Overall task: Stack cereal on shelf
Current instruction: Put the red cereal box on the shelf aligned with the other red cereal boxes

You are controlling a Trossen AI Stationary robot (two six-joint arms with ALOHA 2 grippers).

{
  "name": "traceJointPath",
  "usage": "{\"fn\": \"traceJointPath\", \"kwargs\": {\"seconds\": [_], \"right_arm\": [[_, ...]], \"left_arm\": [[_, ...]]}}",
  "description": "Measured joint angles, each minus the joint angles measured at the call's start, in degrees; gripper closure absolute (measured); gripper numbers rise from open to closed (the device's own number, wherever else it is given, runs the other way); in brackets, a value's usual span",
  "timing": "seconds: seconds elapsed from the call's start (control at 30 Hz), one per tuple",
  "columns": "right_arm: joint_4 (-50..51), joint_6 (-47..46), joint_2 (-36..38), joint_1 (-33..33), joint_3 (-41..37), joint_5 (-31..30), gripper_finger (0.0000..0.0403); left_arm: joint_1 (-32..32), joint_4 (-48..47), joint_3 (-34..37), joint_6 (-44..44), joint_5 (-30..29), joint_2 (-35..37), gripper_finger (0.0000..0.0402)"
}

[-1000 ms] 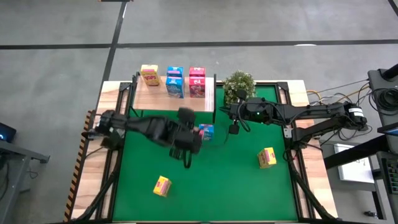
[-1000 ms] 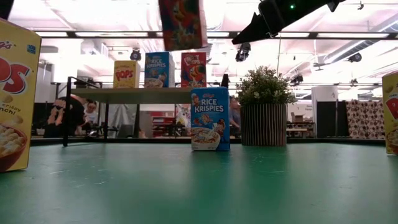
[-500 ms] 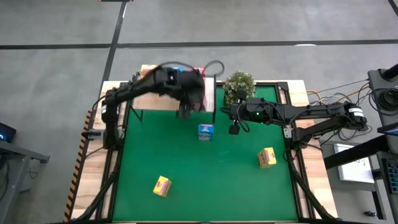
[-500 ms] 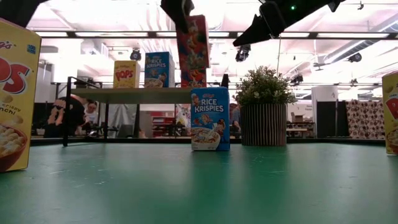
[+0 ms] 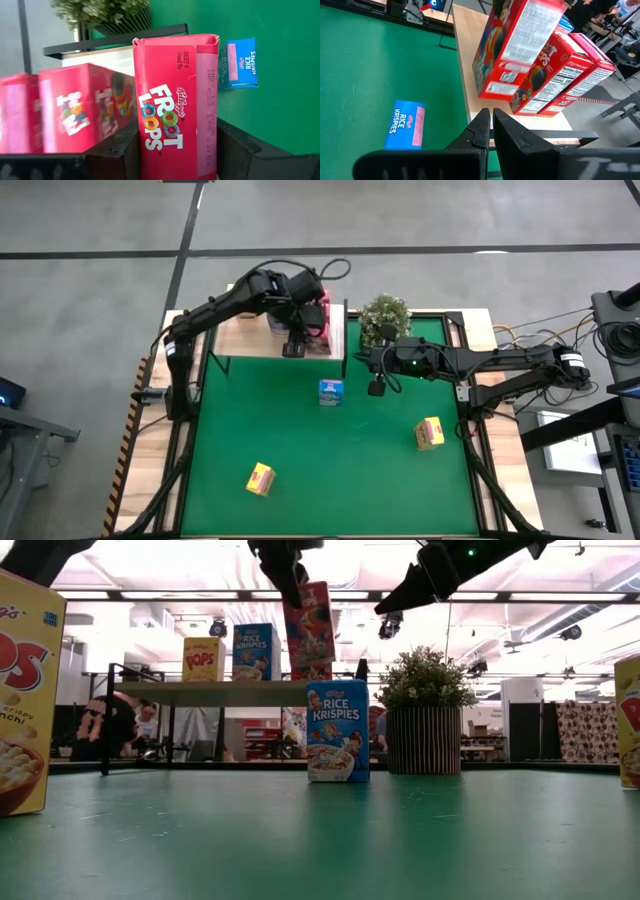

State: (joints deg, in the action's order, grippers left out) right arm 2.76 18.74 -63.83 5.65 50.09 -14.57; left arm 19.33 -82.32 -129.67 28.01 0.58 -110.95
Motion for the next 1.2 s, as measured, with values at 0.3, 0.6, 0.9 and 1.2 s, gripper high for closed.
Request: {"fn": "traceJointPath", "kwargs": {"seconds": [0.3,0.6,0.9,1.2], "right_arm": [[0.0,-0.11,0.0,0.0,0.0,0.0,0.039],[0.04,-0.11,0.0,0.0,0.0,0.0,0.039],[0.04,-0.2,0.0,0.0,0.0,0.0,0.039],[0.04,-0.33,0.0,0.0,0.0,0.0,0.039]], "left_arm": [[0.28,-1.1,0.07,0.07,-6.29,-2.97,0.023],[0.33,-1.33,0.07,0.07,-5.15,-3.35,0.023],[0.38,-1.29,0.07,0.19,-2.6,-3.33,0.023],[0.81,-1.08,0.07,0.07,-2.53,-3.33,0.023]]}}
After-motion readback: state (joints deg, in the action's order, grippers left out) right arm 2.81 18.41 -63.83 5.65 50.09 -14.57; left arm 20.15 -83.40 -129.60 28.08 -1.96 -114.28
